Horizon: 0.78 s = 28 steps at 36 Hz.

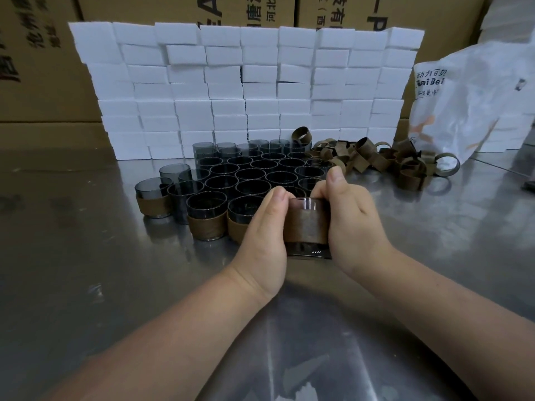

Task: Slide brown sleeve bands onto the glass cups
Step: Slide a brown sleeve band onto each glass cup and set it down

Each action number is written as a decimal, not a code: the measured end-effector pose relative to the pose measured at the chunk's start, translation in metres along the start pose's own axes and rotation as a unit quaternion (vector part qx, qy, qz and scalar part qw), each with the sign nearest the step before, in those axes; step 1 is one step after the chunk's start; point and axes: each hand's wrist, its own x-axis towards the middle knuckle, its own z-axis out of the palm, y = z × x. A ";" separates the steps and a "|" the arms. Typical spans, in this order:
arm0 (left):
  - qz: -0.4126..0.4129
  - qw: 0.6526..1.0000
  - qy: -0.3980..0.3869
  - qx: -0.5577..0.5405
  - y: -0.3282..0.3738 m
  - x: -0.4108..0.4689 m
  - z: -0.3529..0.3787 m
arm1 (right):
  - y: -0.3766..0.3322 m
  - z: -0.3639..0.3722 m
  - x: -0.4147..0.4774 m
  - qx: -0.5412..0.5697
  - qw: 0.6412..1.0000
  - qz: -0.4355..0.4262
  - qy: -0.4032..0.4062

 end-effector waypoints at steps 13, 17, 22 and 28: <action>-0.007 1.000 0.002 0.024 0.004 -0.003 0.002 | -0.004 -0.001 0.000 -0.019 1.000 0.013 -0.006; -0.016 0.999 0.005 0.034 0.003 -0.003 0.001 | -0.003 0.000 0.000 -0.028 1.000 0.014 -0.005; -0.033 0.998 0.021 0.050 0.000 -0.001 -0.002 | 0.001 0.003 0.000 -0.003 0.999 0.032 0.008; -0.027 0.998 0.050 0.012 0.002 0.002 -0.003 | -0.002 0.003 0.002 0.000 0.999 0.023 0.044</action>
